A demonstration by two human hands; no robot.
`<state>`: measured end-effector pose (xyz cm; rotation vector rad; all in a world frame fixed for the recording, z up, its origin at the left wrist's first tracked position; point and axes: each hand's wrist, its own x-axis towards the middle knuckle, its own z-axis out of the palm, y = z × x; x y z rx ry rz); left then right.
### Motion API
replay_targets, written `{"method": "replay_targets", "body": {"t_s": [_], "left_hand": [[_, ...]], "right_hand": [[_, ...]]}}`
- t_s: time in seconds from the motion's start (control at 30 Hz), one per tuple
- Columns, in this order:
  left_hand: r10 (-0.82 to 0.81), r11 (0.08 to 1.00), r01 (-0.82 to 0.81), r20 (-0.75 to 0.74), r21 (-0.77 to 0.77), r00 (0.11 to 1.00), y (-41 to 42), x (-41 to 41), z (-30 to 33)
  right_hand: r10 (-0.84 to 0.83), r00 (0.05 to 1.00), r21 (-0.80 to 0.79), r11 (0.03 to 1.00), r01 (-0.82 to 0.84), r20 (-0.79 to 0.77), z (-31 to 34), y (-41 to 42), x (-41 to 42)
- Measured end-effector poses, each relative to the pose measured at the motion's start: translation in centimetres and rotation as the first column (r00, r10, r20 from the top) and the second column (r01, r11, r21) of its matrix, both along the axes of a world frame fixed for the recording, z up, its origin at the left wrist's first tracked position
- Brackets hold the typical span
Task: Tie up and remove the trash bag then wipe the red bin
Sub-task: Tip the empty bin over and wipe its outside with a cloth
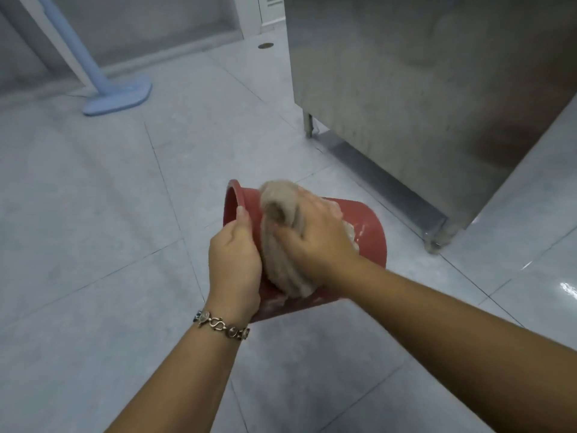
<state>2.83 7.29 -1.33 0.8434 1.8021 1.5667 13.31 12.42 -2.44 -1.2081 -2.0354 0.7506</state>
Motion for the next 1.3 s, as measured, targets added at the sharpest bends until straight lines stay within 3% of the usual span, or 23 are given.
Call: {"method": "replay_targets", "body": {"t_s": [0.07, 0.13, 0.2, 0.3, 0.43, 0.53, 0.6, 0.73, 0.9, 1.13, 1.3], "left_hand": [[-0.057, 0.998, 0.058, -0.066, 0.006, 0.996, -0.8, 0.3, 1.0], [-0.165, 0.986, 0.161, -0.186, -0.035, 0.969, -1.6, 0.9, 2.0], [-0.223, 0.975, 0.219, -0.219, -0.039, 0.950, -2.1, 1.3, 2.3], [-0.200, 0.979, 0.204, -0.200, 0.000, 0.959, -2.1, 1.2, 2.7], [-0.134, 0.988, 0.136, -0.039, 0.073, 0.990, -1.2, 0.7, 2.9], [-0.071, 0.995, 0.066, 0.080, 0.071, 0.994, -0.8, 0.5, 2.4], [-0.109, 0.993, 0.104, 0.102, 0.059, 0.989, -0.7, 0.5, 2.1], [-0.152, 0.987, 0.153, 0.025, -0.043, 0.988, -0.5, 0.3, -0.4], [-0.234, 0.955, 0.237, 0.036, -0.179, 0.972, -0.7, -0.2, -2.5], [-0.281, 0.923, 0.256, -0.047, -0.288, 0.959, -0.8, -0.4, -4.3], [-0.360, 0.871, 0.364, 0.075, -0.329, 0.930, -0.4, -1.2, -3.9]], "right_hand": [[-0.137, 0.989, -0.281, 0.948, 0.148, 0.059, -0.3, 2.4, 2.1], [-0.193, 0.975, -0.510, 0.830, 0.224, 0.113, -0.7, 4.4, 4.8], [-0.189, 0.974, -0.579, 0.783, 0.228, 0.127, -1.2, 5.0, 6.5], [-0.168, 0.973, -0.455, 0.862, 0.224, 0.161, 0.1, 4.5, 6.0], [-0.049, 0.993, -0.074, 0.996, 0.057, 0.105, 3.1, 1.5, 2.3], [0.098, 0.979, 0.176, 0.976, -0.130, 0.180, 2.2, -1.8, -0.4], [0.112, 0.982, 0.236, 0.961, -0.147, 0.154, 0.5, -2.6, -0.7], [0.068, 0.998, 0.075, 0.995, -0.068, 0.008, -3.6, -3.5, 0.1], [0.030, 0.999, -0.156, 0.987, -0.034, -0.030, -7.1, -4.6, -0.8], [-0.055, 0.992, -0.187, 0.982, 0.034, -0.110, -9.3, -5.5, -1.5], [-0.056, 0.995, -0.170, 0.985, 0.041, -0.084, -10.0, -4.6, -1.8]]}}
